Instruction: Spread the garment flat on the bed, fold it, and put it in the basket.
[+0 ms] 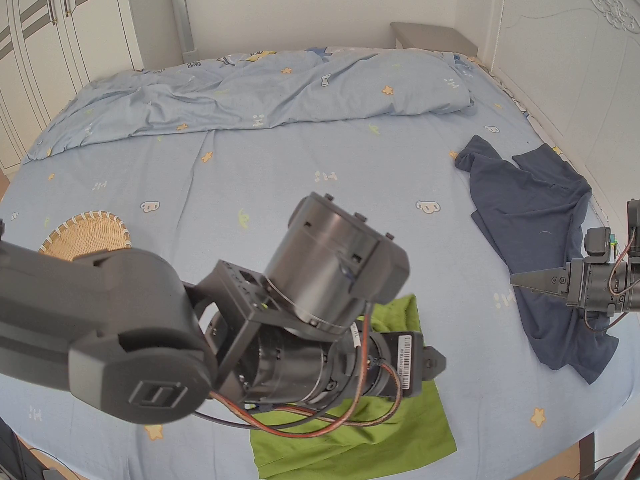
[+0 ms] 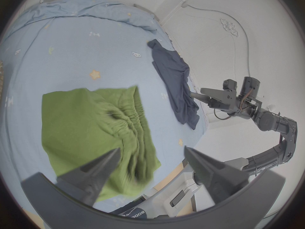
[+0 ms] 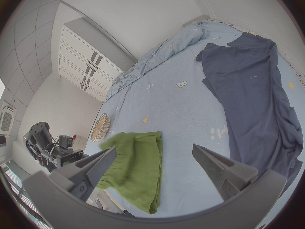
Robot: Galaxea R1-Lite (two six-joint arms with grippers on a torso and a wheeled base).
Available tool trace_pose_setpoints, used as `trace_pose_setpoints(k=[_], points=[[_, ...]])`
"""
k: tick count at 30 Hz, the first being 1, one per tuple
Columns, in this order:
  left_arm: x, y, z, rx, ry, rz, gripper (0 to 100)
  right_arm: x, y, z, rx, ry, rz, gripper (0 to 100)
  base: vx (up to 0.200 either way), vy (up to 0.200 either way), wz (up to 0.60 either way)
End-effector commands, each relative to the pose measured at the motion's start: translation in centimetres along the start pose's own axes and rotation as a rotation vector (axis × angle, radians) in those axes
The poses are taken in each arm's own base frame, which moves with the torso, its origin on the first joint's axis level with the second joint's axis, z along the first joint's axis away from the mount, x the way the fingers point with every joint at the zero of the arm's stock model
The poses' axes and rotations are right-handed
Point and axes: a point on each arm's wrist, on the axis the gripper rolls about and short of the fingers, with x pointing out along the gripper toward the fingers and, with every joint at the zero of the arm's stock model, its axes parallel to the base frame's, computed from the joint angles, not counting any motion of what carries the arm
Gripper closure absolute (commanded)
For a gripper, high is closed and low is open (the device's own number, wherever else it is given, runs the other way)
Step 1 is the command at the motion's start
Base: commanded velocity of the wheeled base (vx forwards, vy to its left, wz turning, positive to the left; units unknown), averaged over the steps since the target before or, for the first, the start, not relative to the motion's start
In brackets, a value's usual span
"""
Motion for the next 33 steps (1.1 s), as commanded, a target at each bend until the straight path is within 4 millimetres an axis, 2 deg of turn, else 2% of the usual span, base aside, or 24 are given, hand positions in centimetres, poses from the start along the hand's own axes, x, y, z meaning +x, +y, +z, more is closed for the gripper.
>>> trace_pose_setpoints(k=[1, 5, 9, 11, 12, 13, 14, 15, 18, 20, 21, 22, 26, 32, 33], points=[[1.6, -1.0, -0.9, 0.005, 0.01, -0.033, 0, 0.4, -0.3, -0.1, 0.007, 0.012, -0.003, 0, 0.0, 0.0, 0.0], [1.7, -1.0, -1.0, -0.052, -0.009, -0.058, 0, 0.6, -0.6, -0.1, 0.012, 0.02, -0.008, 0, 0.0, 0.0, 0.0], [1.6, 0.3, -0.5, -0.138, -0.024, -0.052, 0, 0.7, -0.6, -0.1, 0.002, 0.022, -0.01, 0, 0.0, 0.0, 0.0], [1.6, 0.3, -0.5, -0.138, -0.024, -0.052, 0, 0.7, -0.6, -0.1, 0.002, 0.022, -0.01, 0, 0.0, 0.0, 0.0], [0.8, 3.3, 0.5, -0.201, -0.032, -0.02, 0, 0.6, -0.5, -0.1, -0.001, 0.02, -0.006, 0, 0.0, 0.0, 0.0], [0.2, 5.0, 1.0, -0.236, -0.029, -0.019, 0, 0.5, -0.4, -0.1, -0.003, 0.019, -0.005, 0, 0.0, 0.0, 0.0], [0.0, 5.8, 1.2, -0.253, -0.021, -0.019, 0, 0.5, -0.4, -0.1, -0.004, 0.018, -0.005, 0, 0.0, 0.0, 0.0], [-0.6, 8.1, 1.4, -0.299, 0.006, -0.018, 0, 0.5, -0.3, -0.1, -0.005, 0.018, -0.003, 0, 0.0, 0.0, 0.0], [-2.0, 13.0, 0.8, -0.406, 0.063, -0.029, 0, 0.3, -0.1, -0.1, -0.013, 0.013, 0.002, 0, 0.0, 0.0, 0.0], [-2.4, 14.9, 0.3, -0.434, 0.077, -0.041, 0, 0.0, 0.2, -0.1, -0.02, 0.003, 0.006, 0, 0.0, 0.0, 0.0], [-2.7, 17.1, -0.6, -0.446, 0.087, -0.046, 0, -0.3, 0.5, -0.1, -0.026, -0.006, 0.009, 0, 0.0, 0.0, 0.0], [-2.8, 18.5, -1.4, -0.44, 0.092, -0.042, 0, -0.5, 0.6, -0.1, -0.03, -0.009, 0.011, 0, 0.0, 0.0, 0.0], [-2.9, 21.4, -3.2, -0.363, 0.046, -0.041, 0, -0.5, 0.7, -0.2, -0.032, -0.008, 0.015, 0, 0.0, 0.0, 0.0], [-1.3, 22.3, -3.9, -0.355, 0.034, -0.049, 0, -0.6, 0.8, -0.2, -0.034, -0.012, 0.015, 0, 0.0, 0.0, 0.0], [-0.6, 22.6, -4.1, -0.358, 0.05, -0.045, 0, -0.8, 0.9, -0.2, -0.039, -0.018, 0.016, 0, 0.0, 0.0, 0.0]])
